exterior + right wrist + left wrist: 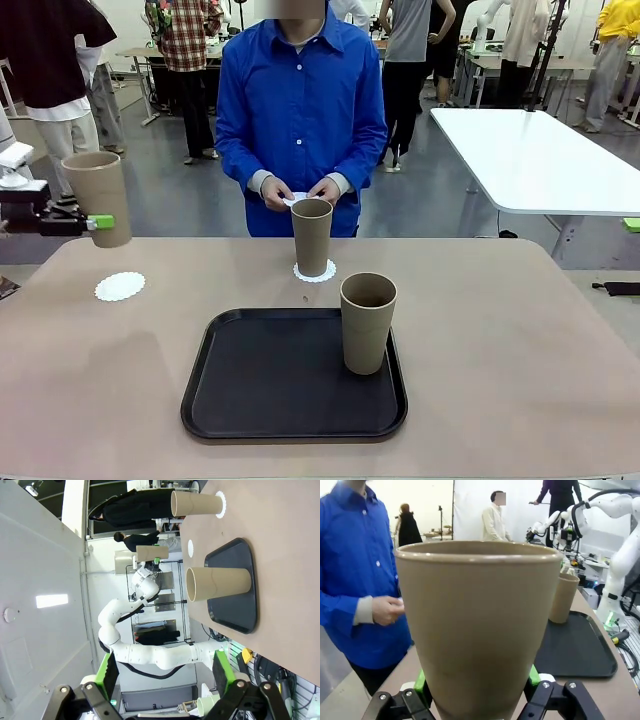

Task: Place coasters on the table and set cups on them.
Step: Take one Reusable plastic cup from the Flat Tray and place it on a coaster set by the human.

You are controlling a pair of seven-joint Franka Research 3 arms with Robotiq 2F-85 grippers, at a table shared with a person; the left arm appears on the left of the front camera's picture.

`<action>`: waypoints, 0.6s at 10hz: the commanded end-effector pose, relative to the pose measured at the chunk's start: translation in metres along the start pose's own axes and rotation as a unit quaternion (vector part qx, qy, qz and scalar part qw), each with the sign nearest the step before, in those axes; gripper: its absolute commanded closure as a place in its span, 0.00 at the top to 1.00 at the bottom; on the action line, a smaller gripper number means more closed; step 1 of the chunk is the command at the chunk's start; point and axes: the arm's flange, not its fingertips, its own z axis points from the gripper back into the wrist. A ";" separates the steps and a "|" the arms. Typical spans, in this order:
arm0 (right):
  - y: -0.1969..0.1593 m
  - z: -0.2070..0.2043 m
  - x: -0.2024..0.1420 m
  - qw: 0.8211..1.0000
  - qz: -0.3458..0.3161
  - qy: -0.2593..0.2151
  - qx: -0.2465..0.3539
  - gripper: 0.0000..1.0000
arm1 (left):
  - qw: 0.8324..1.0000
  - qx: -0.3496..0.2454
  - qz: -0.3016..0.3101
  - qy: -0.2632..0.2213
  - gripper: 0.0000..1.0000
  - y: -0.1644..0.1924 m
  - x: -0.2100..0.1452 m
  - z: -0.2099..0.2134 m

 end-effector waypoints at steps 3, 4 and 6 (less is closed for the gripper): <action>0.002 0.000 0.000 1.000 0.003 -0.001 0.003 1.00 | 0.998 -0.045 0.034 -0.024 0.84 0.032 -0.037 0.023; 0.002 0.000 0.000 1.000 0.003 -0.001 0.003 1.00 | 0.997 -0.061 0.040 -0.027 0.84 0.039 -0.047 0.025; 0.002 0.000 0.000 1.000 0.003 -0.001 0.003 1.00 | 0.997 -0.069 0.036 -0.022 0.84 0.044 -0.071 0.023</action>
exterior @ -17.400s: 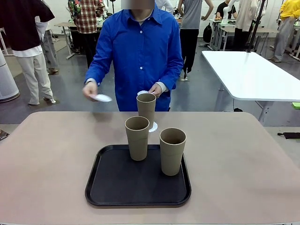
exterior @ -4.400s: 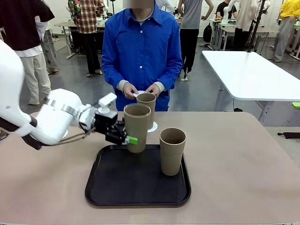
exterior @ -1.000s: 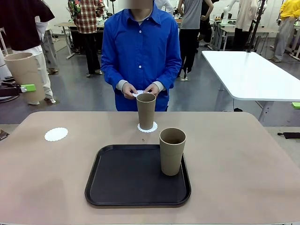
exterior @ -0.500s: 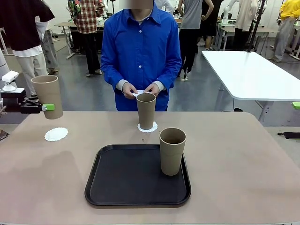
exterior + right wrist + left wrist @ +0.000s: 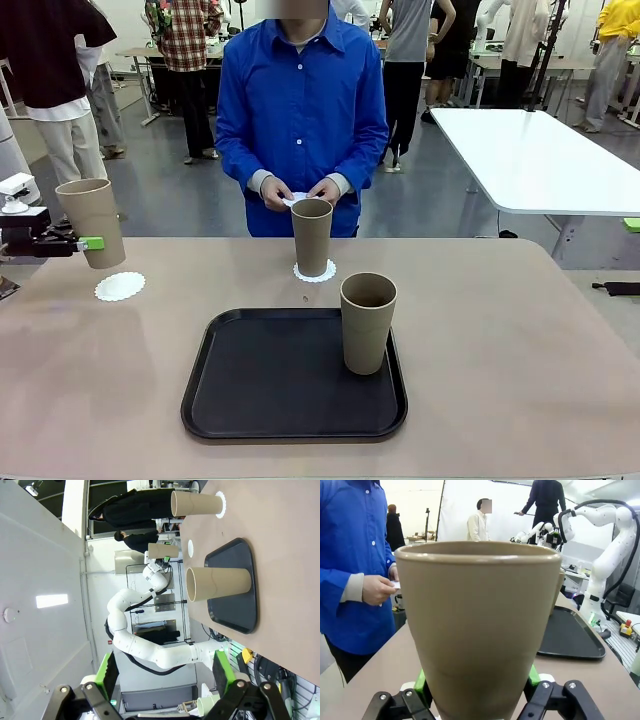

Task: Place coasters on the table and set cups on them.
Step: Take one Reusable plastic cup from the Flat Tray and place it on a coaster set by the human.

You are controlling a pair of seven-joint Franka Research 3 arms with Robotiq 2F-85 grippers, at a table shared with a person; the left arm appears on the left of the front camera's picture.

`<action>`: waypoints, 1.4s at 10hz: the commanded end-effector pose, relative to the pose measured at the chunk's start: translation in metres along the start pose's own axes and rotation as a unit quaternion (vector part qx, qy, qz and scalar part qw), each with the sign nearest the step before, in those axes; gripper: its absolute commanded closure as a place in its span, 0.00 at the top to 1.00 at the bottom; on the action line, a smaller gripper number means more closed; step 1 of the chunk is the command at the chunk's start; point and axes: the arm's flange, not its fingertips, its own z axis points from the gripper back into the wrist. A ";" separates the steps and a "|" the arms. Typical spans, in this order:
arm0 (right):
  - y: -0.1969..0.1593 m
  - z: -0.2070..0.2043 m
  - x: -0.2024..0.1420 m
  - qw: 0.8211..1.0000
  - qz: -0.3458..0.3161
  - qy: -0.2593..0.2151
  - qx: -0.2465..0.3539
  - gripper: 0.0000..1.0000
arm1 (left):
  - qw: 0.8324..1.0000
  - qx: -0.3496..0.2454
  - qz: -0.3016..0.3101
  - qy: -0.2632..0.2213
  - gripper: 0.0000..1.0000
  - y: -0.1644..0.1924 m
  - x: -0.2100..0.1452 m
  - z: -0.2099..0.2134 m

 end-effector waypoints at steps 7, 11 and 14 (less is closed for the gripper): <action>0.002 0.000 0.000 1.000 0.003 -0.001 0.003 1.00 | 0.999 -0.036 -0.017 0.007 0.84 0.010 -0.041 -0.007; 0.002 0.000 0.000 1.000 0.003 -0.001 0.003 1.00 | 0.999 -0.029 -0.023 0.012 0.84 0.017 -0.050 -0.010; 0.002 0.000 0.000 1.000 0.003 -0.001 0.003 1.00 | 0.999 -0.025 -0.028 0.013 0.84 0.027 -0.055 -0.013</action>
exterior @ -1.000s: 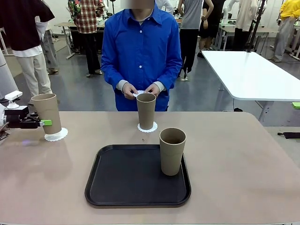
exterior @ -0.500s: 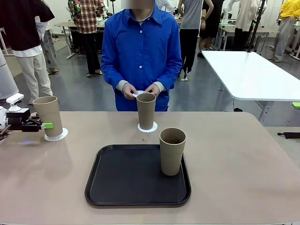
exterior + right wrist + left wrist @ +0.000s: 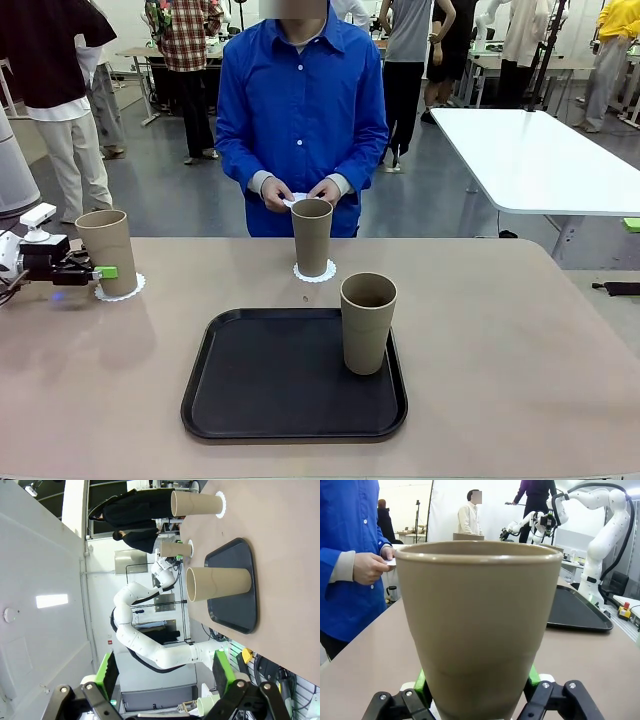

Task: Place coasters on the table and set cups on them.
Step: Take one Reusable plastic cup from the Flat Tray and place it on a coaster set by the human.

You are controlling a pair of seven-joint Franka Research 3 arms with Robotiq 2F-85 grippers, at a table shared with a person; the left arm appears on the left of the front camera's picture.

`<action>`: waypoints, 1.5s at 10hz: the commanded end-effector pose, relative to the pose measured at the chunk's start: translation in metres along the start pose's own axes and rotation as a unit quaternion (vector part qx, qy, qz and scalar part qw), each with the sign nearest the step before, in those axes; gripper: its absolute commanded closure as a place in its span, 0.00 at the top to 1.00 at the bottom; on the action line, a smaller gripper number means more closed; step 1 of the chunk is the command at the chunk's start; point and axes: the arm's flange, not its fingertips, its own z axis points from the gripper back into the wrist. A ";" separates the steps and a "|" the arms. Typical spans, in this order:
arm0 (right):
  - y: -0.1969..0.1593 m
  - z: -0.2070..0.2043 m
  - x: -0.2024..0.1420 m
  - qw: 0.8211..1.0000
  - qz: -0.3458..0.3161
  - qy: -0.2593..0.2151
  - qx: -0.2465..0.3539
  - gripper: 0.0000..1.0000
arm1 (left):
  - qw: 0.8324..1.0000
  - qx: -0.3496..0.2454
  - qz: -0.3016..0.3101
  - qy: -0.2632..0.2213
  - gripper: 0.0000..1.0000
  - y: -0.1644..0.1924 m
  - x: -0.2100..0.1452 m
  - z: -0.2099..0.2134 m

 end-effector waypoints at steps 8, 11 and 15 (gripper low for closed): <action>0.002 0.000 0.000 1.000 0.003 -0.001 0.003 1.00 | 1.000 -0.006 -0.018 0.001 0.90 0.010 -0.003 0.001; 0.002 0.000 0.000 1.000 0.003 -0.001 0.003 1.00 | 1.000 -0.010 -0.015 0.004 1.00 0.009 -0.002 0.003; 0.002 0.000 0.000 1.000 0.003 -0.001 0.003 1.00 | 1.000 -0.014 -0.010 0.008 1.00 0.012 -0.001 0.006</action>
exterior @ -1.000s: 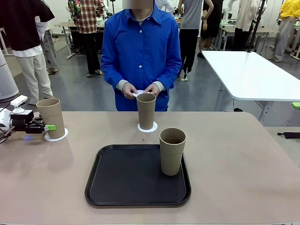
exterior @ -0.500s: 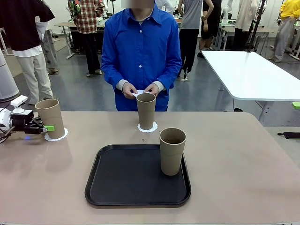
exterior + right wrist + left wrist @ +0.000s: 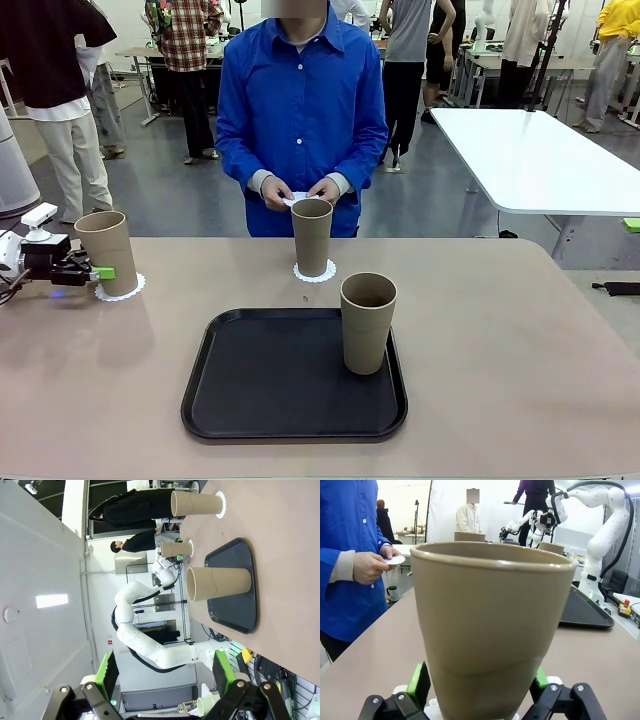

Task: Place coasters on the table and set cups on them.
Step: Take one Reusable plastic cup from the Flat Tray and place it on a coaster set by the human.

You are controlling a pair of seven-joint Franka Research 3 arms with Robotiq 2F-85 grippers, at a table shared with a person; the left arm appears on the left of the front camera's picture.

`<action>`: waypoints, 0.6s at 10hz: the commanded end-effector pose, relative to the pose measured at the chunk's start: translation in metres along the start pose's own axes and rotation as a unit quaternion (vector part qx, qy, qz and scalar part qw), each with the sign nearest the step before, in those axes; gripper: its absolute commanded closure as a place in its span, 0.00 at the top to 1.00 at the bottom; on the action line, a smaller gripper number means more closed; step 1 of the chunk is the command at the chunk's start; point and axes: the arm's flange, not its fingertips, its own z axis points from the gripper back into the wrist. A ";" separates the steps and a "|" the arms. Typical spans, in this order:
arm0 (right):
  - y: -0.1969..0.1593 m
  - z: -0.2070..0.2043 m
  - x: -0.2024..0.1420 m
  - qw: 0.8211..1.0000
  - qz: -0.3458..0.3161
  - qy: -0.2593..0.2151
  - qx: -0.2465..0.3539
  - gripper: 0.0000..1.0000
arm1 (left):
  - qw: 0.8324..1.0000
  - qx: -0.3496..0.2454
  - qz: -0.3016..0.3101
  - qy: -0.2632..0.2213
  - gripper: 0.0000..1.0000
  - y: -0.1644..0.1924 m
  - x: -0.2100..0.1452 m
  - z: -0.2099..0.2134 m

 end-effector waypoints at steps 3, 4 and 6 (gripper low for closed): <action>0.002 0.000 0.000 1.000 0.003 -0.001 0.003 1.00 | 0.999 -0.033 0.001 0.018 1.00 0.006 -0.001 0.006; 0.002 0.000 0.000 1.000 0.003 -0.001 0.003 1.00 | 0.999 -0.036 0.005 0.020 1.00 0.007 -0.002 0.006; 0.002 0.000 0.000 1.000 0.003 -0.001 0.003 1.00 | 0.999 -0.038 0.007 0.022 1.00 0.007 -0.003 0.007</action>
